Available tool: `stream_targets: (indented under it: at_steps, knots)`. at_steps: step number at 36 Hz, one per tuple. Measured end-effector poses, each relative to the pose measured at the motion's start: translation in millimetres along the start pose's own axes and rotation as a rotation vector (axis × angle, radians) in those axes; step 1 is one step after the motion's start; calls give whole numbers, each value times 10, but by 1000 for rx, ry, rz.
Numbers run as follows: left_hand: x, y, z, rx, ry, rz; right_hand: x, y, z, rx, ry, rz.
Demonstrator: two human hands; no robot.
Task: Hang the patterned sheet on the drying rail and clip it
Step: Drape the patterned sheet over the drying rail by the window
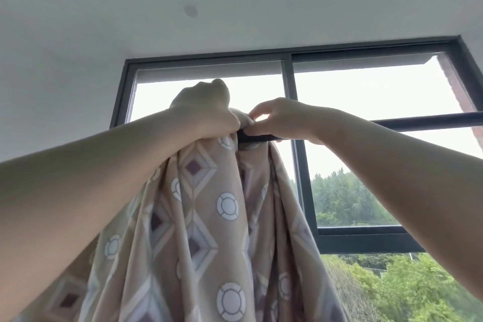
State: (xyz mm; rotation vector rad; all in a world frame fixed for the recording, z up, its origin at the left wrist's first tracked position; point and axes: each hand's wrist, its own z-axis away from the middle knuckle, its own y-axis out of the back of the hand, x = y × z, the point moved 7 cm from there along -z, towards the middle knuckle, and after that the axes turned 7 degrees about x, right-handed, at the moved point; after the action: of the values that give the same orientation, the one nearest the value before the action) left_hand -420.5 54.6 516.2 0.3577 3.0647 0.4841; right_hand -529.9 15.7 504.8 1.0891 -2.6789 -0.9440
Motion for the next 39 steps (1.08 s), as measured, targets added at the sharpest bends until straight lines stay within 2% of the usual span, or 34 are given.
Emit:
stream_targets:
  at_steps: [6, 12, 14, 17, 19, 22, 24, 26, 28, 31, 36, 39]
  knots:
    - [-182, 43, -17, -32, 149, 281, -78, 55, -61, 200, -30, 66]
    - [-460, -33, -16, -119, 383, 756, -232, 78, -279, 392, -14, 29]
    - [-562, -123, 33, -194, 484, 931, -302, 87, -368, 437, 19, 40]
    - [-633, -303, 155, -354, 564, 1156, -405, -17, -464, 458, 123, 156]
    - [-693, -395, 184, -375, 575, 1217, -410, -113, -507, 406, 160, 155]
    - [-774, -489, 151, -323, 595, 1267, -326, -145, -541, 301, 110, 24]
    - [-776, -532, 120, -296, 584, 1294, -246, -168, -494, 155, 5, -113]
    - [-751, -562, 88, -264, 566, 1310, -160, -181, -436, 53, -53, -54]
    - [-681, -566, 50, -233, 517, 1314, -94, -166, -370, 28, -55, 35]
    - [-599, -589, -37, -148, 446, 1260, -52, -87, -296, 113, 8, 13]
    - [-387, -498, -81, 38, 237, 1012, 3, -11, -204, 304, 41, 124]
    - [-304, -538, -83, 18, 160, 1030, 113, 99, -145, 392, 13, 207]
